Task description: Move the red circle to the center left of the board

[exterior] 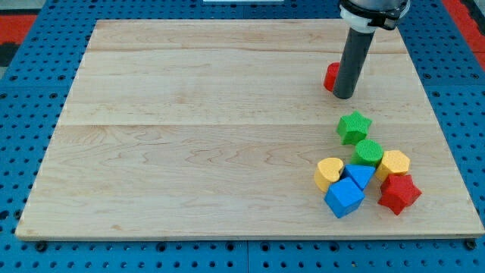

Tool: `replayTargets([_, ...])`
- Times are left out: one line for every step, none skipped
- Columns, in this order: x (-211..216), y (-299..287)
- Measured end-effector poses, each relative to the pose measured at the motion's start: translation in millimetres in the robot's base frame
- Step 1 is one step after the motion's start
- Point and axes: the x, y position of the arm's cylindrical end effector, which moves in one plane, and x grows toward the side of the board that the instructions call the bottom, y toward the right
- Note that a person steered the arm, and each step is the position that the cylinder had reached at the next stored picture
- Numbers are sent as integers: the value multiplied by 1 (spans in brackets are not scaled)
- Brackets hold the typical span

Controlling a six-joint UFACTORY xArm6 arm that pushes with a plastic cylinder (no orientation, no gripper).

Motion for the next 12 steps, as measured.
replayTargets([0,7])
replayTargets([0,14])
replayTargets([0,22])
replayTargets([0,30])
replayTargets([-11,30])
replayTargets([-20,30])
replayTargets([-46,19])
replayTargets([-23,-79])
replayTargets([-32,-168])
replayTargets([-46,-119])
replayTargets([-63,-86])
replayTargets([-73,-172])
